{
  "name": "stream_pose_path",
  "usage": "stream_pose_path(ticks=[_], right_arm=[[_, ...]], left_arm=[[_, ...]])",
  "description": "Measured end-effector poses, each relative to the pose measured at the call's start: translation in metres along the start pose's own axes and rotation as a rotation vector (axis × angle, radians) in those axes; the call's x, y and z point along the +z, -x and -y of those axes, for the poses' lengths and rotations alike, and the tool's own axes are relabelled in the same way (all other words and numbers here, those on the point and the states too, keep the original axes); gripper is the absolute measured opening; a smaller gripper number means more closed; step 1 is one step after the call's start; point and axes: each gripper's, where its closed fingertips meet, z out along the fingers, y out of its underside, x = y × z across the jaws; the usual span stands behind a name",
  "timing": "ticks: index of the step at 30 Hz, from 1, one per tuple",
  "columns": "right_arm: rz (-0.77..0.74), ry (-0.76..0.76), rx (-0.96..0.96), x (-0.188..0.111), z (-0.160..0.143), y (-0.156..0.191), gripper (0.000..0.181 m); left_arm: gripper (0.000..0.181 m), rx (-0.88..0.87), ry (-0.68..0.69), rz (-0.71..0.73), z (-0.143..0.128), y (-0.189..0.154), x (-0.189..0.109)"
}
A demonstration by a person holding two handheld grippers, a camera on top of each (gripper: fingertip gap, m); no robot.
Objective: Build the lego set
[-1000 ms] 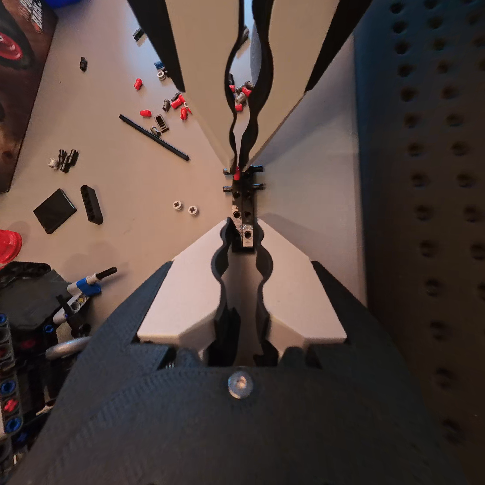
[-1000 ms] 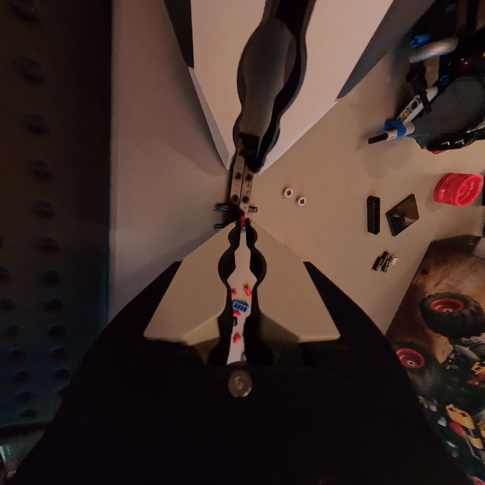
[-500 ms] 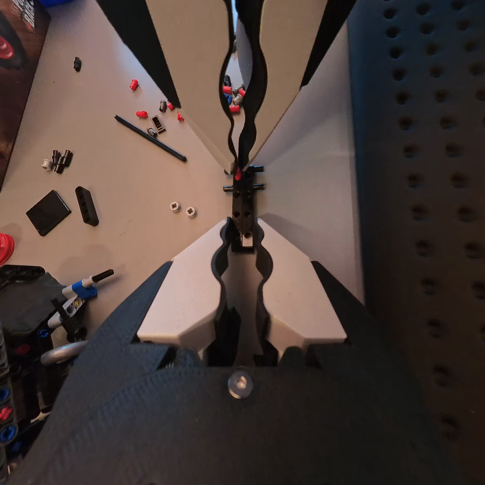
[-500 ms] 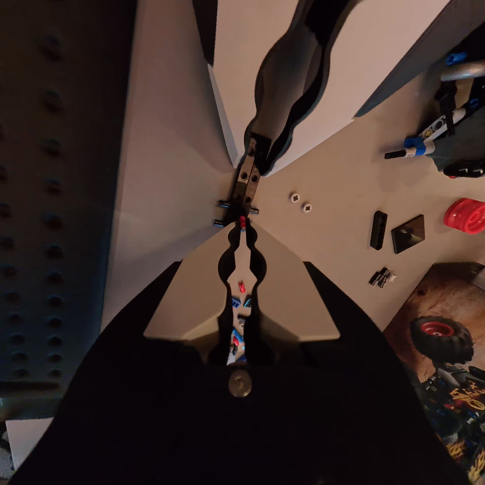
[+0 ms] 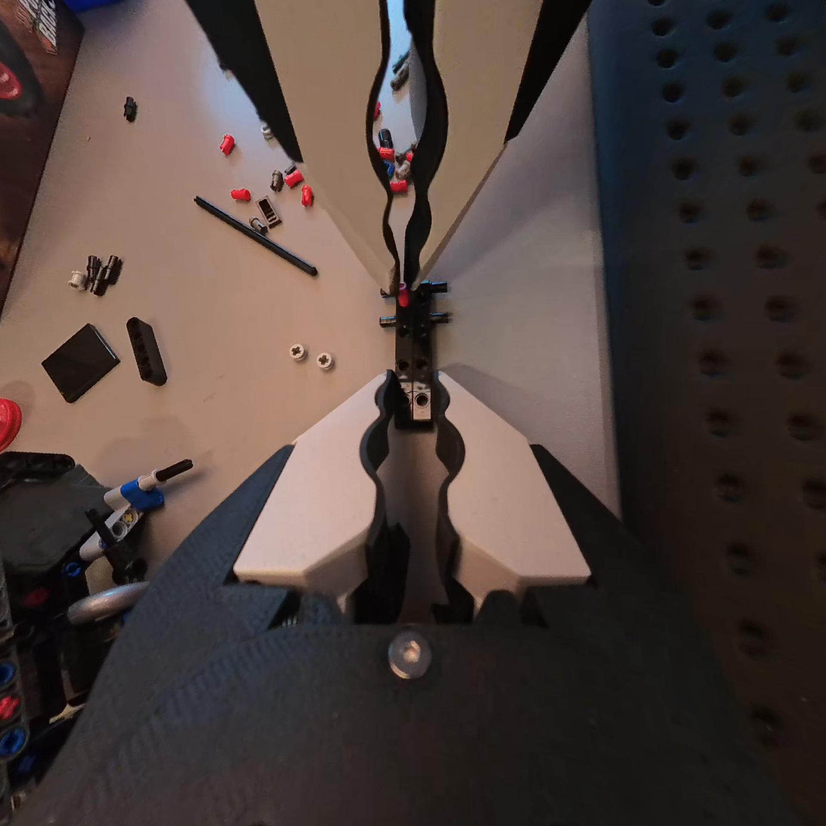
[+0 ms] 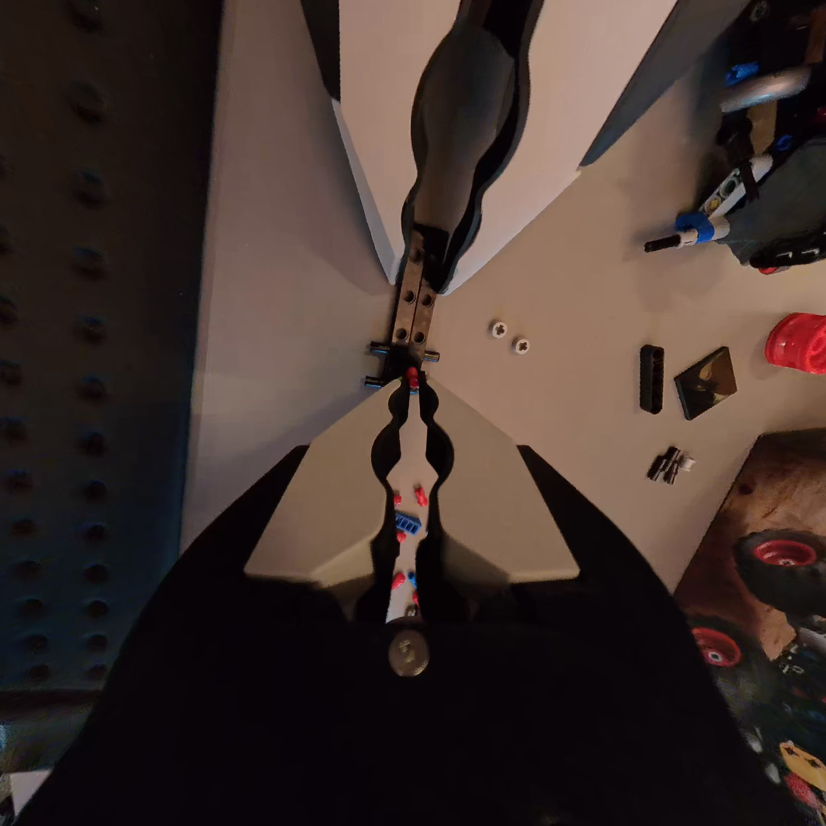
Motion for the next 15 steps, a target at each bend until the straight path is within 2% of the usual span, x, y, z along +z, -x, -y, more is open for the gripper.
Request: stream_pose_path(ticks=[5,15], right_arm=[[-0.045,0.006,-0.018,0.0000,0.0007,-0.0001,0.002],[-0.101,0.116,-0.126,0.0005,0.0007,0.0000,0.001]], left_arm=[[0.014,0.000,-0.001,-0.002,0.0002,-0.0001,0.0002],[0.014,0.001,0.001,-0.003,0.0001,-0.0001,0.0004]])
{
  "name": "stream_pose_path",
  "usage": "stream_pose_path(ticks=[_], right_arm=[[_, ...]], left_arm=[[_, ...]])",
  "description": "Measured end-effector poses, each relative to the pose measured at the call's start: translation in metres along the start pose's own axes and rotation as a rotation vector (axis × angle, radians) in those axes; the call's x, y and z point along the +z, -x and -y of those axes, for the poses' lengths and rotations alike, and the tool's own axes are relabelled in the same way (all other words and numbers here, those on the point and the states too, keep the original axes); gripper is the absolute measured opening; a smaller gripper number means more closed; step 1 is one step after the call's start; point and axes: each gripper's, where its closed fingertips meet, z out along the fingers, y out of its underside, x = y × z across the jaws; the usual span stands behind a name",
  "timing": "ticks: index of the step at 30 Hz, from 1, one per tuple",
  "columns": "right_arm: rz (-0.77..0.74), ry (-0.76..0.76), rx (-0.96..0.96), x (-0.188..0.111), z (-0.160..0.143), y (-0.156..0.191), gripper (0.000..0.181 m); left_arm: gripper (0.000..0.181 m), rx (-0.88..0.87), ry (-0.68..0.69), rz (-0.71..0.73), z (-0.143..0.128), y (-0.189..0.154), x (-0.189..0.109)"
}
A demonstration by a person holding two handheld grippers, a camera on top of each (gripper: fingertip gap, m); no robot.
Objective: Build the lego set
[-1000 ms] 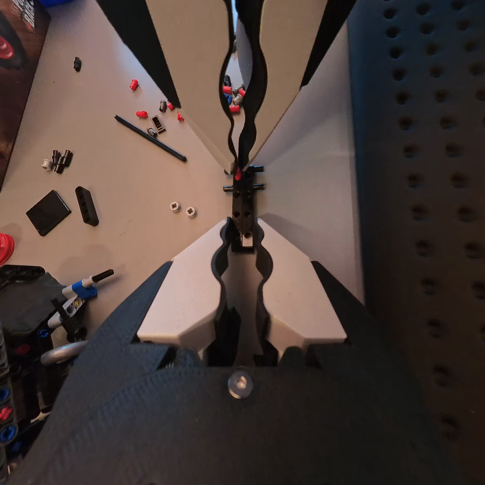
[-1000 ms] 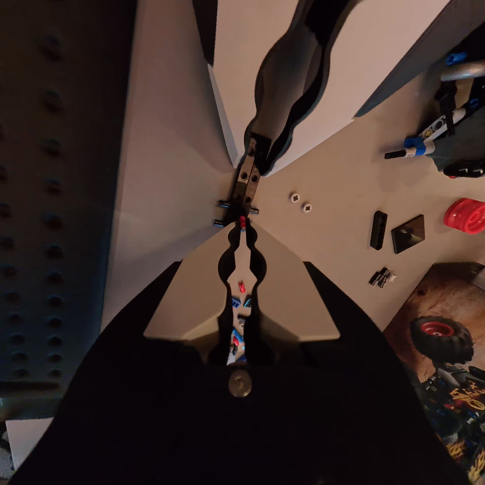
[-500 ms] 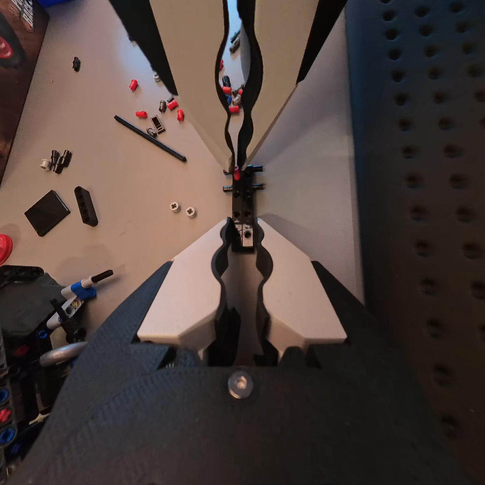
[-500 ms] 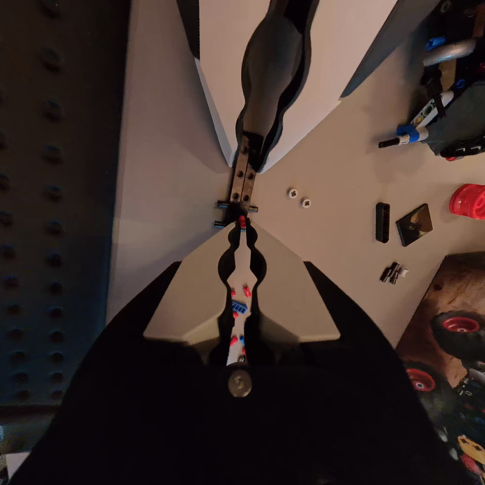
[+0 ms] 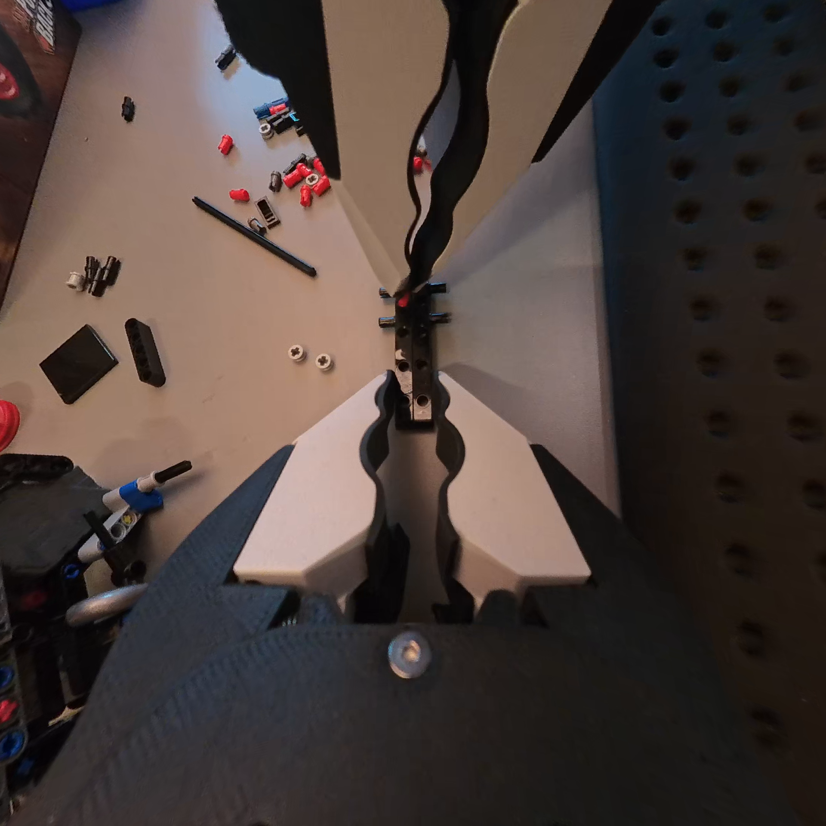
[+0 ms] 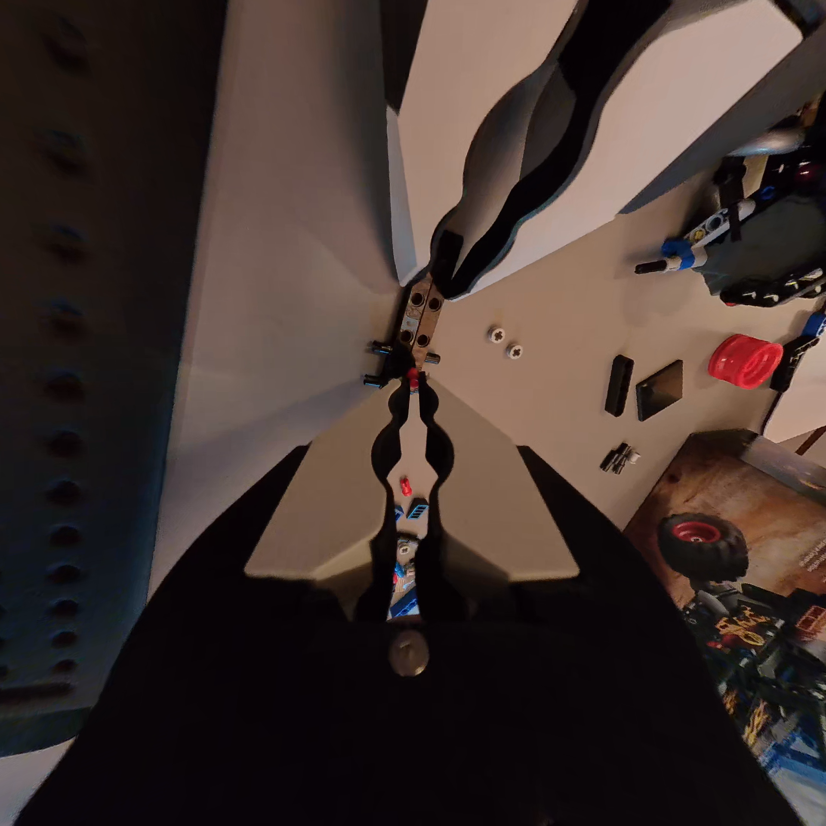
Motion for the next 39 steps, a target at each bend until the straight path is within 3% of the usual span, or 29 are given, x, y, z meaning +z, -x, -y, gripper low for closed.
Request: stream_pose_path(ticks=[17,25,28,31,34,39], right_arm=[[0.123,-0.099,0.052,0.004,0.001,0.003,0.000],[0.170,-0.174,0.184,0.000,0.001,0.003,0.008],[0.090,-0.227,0.277,-0.017,-0.012,-0.012,0.016],[0.003,-0.201,0.403,-0.024,-0.047,-0.026,0.013],[-0.034,-0.146,0.514,-0.017,-0.083,-0.029,0.012],[-0.016,-0.134,0.547,0.007,-0.093,-0.025,0.007]], left_arm=[[0.014,0.002,0.000,-0.006,0.000,-0.001,0.000],[0.014,0.002,0.001,-0.002,0.000,0.000,0.000],[0.014,0.001,0.001,0.000,0.000,0.000,0.000],[0.014,-0.002,0.003,0.004,0.000,0.000,0.000],[0.014,-0.001,0.007,0.009,0.000,0.000,0.001],[0.015,-0.005,0.012,0.015,-0.001,0.001,0.001]])
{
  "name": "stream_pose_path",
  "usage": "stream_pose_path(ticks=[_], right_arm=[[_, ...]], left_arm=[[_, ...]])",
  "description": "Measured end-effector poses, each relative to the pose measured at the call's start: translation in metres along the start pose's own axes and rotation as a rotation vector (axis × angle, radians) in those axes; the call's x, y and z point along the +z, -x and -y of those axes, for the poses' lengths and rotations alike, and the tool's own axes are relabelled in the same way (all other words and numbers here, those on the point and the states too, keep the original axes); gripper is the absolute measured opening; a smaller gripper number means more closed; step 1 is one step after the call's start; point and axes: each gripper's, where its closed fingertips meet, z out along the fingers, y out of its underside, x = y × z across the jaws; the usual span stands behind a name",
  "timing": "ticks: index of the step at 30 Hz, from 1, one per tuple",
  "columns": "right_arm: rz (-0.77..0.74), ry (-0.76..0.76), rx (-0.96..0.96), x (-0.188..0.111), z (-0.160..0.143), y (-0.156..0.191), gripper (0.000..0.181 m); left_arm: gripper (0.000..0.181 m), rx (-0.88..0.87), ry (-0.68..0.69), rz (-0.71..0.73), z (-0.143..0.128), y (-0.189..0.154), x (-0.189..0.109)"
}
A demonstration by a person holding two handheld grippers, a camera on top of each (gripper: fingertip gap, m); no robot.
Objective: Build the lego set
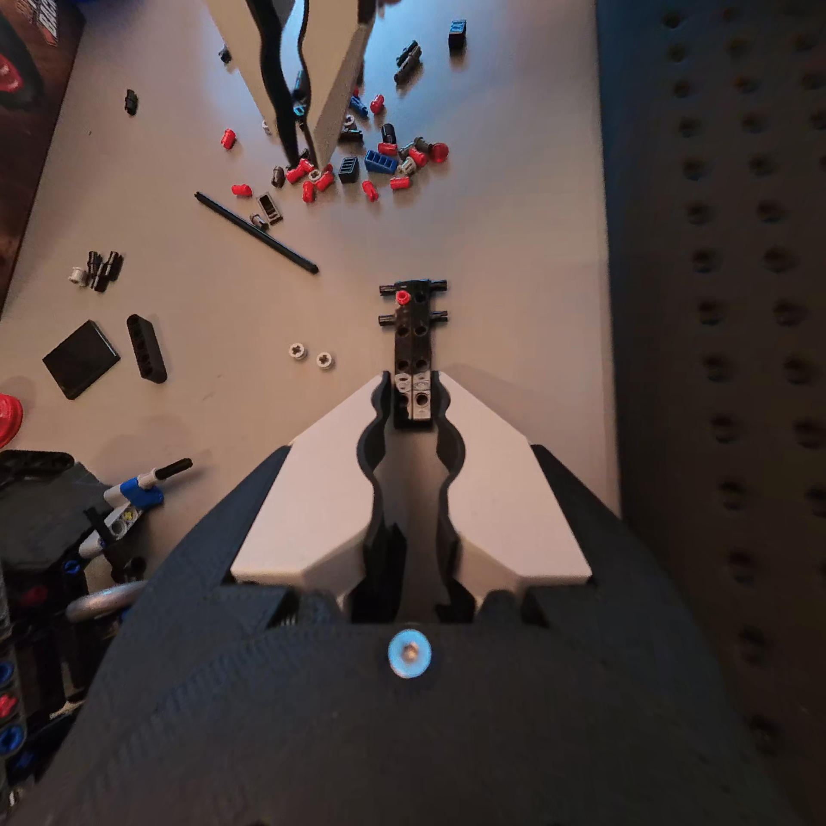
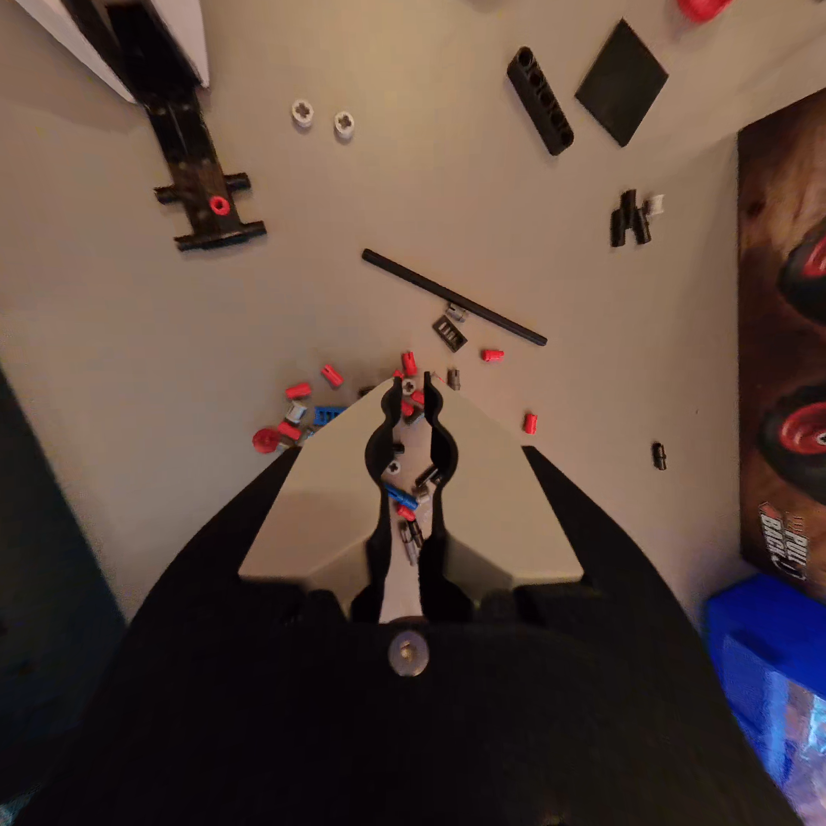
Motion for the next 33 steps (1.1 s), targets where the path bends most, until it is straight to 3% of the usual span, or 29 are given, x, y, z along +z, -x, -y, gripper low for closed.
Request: stream_pose_path(ticks=[11,16,24,33], right_arm=[[0.060,-0.031,0.007,0.010,0.005,0.001,0.002],[0.106,-0.159,0.038,-0.005,0.029,0.014,0.003],[0.337,-0.401,0.114,-0.030,0.093,0.062,0.003],[0.480,-0.489,0.199,-0.039,0.108,0.071,0.003]], left_arm=[[0.023,-0.004,-0.002,0.001,0.001,0.000,0.000],[0.028,-0.008,-0.050,0.032,0.009,0.005,-0.005],[0.022,0.345,-0.175,0.315,0.045,0.014,-0.028],[0.004,0.531,-0.171,0.415,0.055,0.006,-0.034]])
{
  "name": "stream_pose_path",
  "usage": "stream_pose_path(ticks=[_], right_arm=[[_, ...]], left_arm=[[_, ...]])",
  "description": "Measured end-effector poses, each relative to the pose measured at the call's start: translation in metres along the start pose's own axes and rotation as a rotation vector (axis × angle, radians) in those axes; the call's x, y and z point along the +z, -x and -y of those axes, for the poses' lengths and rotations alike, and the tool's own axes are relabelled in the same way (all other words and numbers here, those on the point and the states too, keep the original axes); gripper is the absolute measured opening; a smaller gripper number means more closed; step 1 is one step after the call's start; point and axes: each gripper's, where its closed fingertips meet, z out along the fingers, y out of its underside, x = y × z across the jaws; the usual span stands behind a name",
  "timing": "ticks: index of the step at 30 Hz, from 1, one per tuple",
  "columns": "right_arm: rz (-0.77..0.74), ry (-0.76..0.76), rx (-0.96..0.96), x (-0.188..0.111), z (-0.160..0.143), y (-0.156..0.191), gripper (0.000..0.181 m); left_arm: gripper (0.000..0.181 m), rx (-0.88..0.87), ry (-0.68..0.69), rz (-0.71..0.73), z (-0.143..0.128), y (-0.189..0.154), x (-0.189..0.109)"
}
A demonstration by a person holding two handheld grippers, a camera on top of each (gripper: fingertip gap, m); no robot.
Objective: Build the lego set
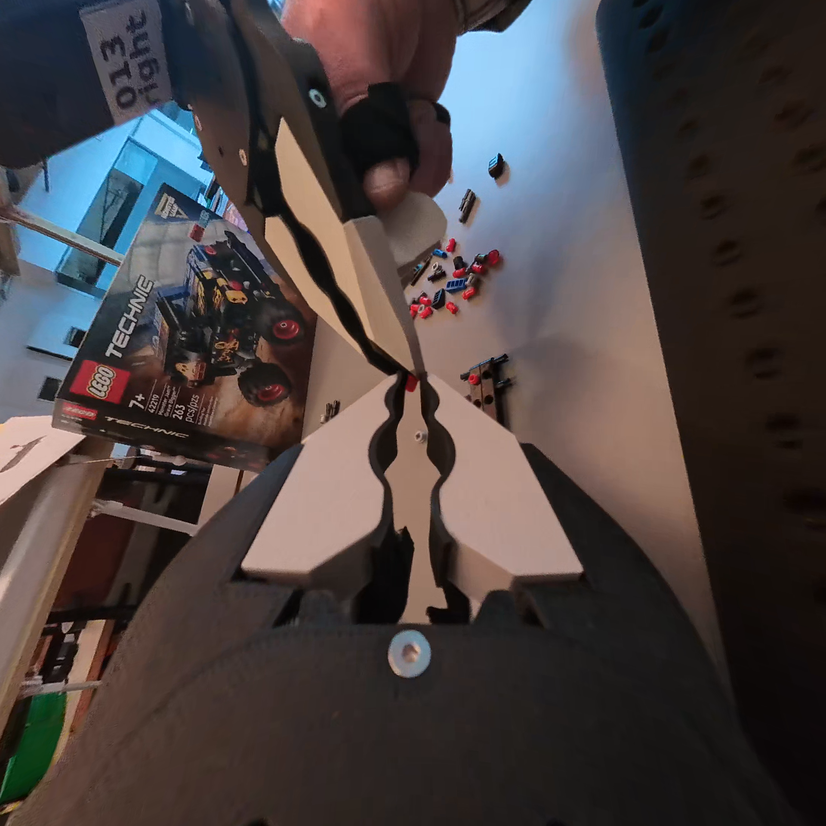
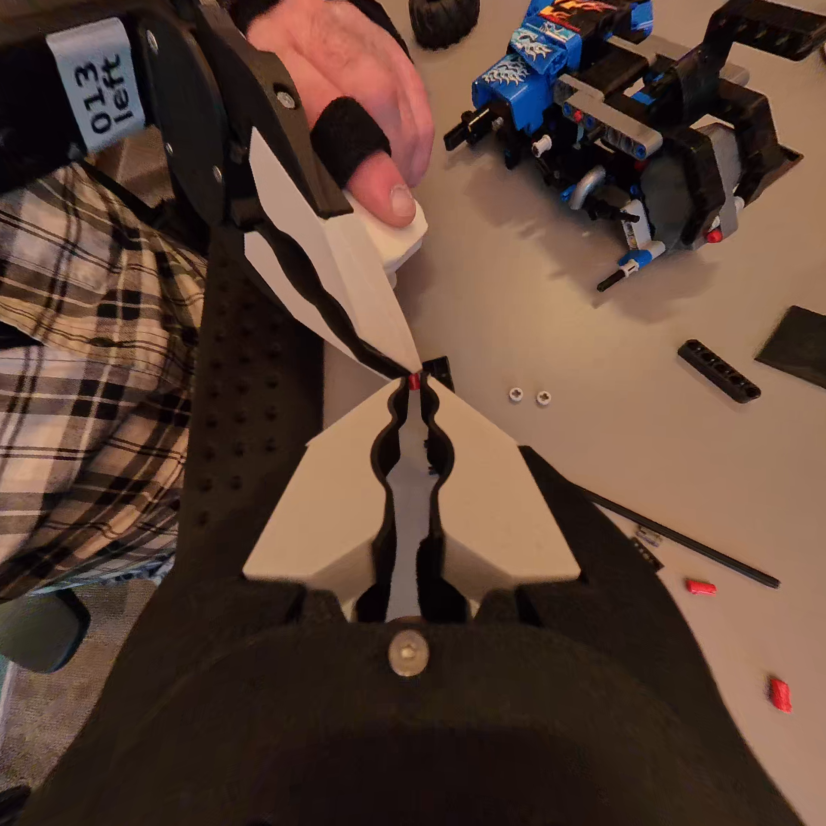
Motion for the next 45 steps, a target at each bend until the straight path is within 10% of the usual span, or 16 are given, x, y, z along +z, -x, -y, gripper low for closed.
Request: stream_pose_path(ticks=[26,34,45], right_arm=[[0.009,-0.432,0.062,-0.025,0.035,0.015,0.003],[-0.378,0.068,-0.240,-0.009,-0.021,-0.008,0.003],[-0.458,0.476,-0.496,0.013,-0.055,-0.020,0.003]], left_arm=[[0.003,-0.129,-0.143,0.117,0.022,0.029,-0.019],[0.030,-0.370,0.035,-0.309,-0.013,-0.030,0.009],[0.012,-0.472,0.121,-0.399,-0.034,-0.043,0.018]])
